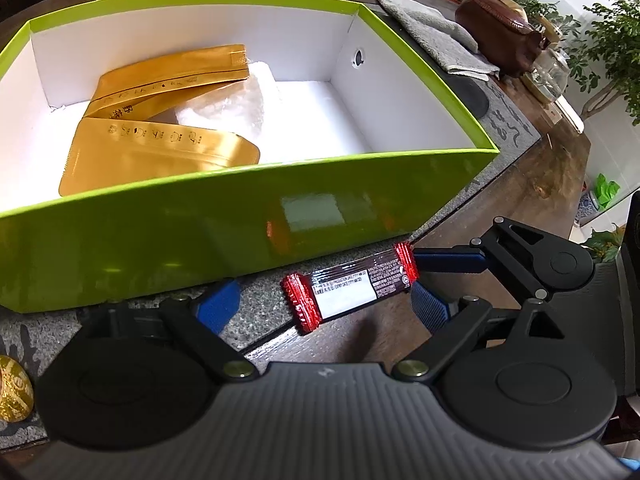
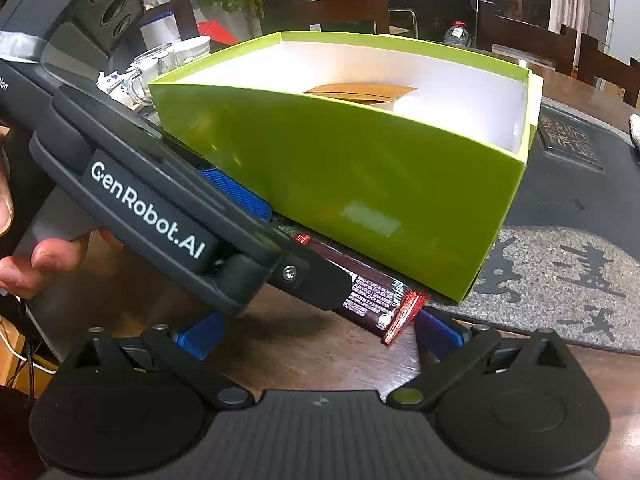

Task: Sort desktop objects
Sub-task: 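Close the left gripper across the chocolate bar and lift it, then carry the chocolate bar into the green box and open the left gripper, then move the left gripper to the round gold-foil tea cake on the table, then close the left gripper on the gold tea cake and lift it, then lower the tea cake into the green box and open the left gripper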

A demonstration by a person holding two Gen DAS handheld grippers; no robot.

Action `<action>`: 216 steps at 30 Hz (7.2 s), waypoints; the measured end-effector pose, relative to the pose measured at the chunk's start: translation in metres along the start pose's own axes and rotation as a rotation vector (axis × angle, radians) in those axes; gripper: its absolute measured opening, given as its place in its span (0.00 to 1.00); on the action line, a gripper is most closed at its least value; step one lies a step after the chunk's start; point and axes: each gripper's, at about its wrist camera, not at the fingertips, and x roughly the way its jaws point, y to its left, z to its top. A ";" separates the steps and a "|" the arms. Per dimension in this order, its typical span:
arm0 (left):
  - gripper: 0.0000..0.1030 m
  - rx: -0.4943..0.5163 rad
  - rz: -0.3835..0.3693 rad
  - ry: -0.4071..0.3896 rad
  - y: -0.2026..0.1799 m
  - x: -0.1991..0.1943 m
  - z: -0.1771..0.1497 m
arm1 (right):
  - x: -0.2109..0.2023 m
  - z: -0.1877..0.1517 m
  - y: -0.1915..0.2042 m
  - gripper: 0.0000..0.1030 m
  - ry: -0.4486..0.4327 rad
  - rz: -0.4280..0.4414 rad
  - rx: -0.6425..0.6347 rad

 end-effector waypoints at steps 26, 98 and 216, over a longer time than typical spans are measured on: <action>0.87 -0.005 -0.118 0.004 -0.005 0.003 -0.006 | 0.006 0.000 0.015 1.00 -0.018 0.053 -0.002; 0.82 -0.113 -0.012 -0.202 0.076 -0.051 0.088 | 0.019 0.137 0.009 1.00 -0.124 0.040 -0.116; 0.40 -0.207 -0.024 -0.181 0.081 -0.051 0.086 | 0.035 0.167 0.027 0.37 -0.057 -0.038 -0.126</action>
